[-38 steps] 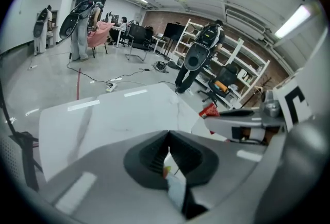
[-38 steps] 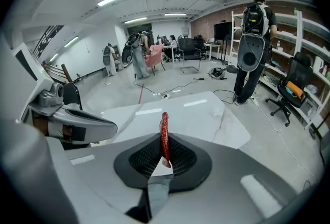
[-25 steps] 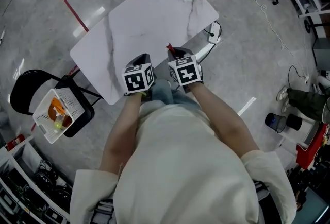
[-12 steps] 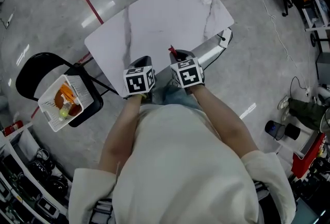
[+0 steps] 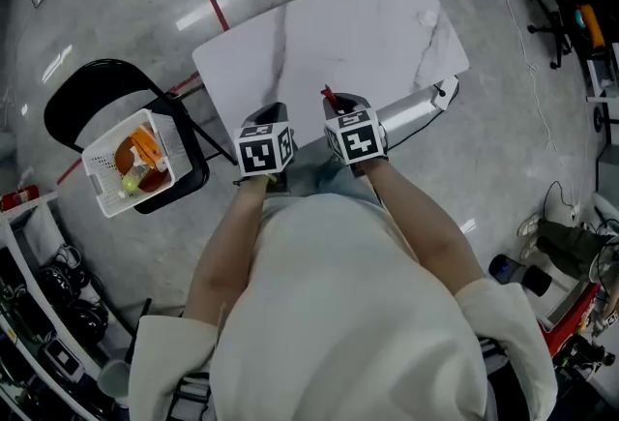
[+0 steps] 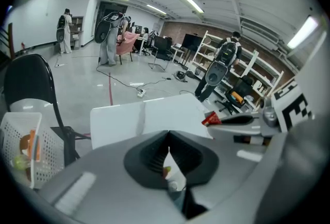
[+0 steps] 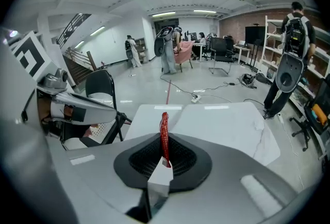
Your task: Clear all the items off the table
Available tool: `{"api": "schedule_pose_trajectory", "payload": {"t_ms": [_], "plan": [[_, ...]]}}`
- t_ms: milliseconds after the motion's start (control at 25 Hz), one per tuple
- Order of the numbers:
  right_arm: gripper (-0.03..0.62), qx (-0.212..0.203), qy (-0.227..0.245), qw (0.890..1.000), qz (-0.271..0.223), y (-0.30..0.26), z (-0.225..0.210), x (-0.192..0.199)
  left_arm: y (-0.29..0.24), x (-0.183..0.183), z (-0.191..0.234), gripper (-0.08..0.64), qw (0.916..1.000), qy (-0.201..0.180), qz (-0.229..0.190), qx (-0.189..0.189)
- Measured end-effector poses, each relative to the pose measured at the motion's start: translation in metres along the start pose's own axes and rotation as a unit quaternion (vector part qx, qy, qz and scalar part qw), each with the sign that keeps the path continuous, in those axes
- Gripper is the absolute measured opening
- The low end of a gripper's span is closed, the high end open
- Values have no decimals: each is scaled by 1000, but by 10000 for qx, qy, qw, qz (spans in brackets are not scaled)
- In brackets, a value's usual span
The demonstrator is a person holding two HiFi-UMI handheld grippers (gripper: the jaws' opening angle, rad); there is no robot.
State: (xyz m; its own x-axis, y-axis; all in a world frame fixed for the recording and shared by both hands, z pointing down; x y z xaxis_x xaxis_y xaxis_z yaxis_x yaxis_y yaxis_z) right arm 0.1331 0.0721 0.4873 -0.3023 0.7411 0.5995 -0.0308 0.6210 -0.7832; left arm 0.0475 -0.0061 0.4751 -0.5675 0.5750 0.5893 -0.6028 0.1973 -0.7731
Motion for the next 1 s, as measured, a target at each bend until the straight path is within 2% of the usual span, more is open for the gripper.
{"api": "schedule_pose_trajectory", "payload": {"t_ms": [280,520,1000], "plan": [[23,-420,461,9980,49,-21,58,-21,28,11,54,8,9985,381,-161,-358],[23,-821,979,9916,178,-49,117,-30,53,30,107,8,9936,850,-311,-680],[23,-1435,1723,9740,321,-88,238,-44,116,79,210,8,9755,1687,-533,-1310]]}}
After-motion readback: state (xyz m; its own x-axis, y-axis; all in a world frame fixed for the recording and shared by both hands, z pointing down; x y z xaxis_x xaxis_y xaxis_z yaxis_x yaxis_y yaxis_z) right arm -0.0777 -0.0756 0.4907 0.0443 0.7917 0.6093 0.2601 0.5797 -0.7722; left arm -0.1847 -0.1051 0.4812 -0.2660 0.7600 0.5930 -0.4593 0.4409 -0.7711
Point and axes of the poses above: the fingertips, and each gripper's own axes: y backward along the fingers, z to its left, x out of its underside, the point moved 1 cm from there along y, backward along the fingers, and after that the axes turned 5 degrees about -x, right-handed, at the moved point
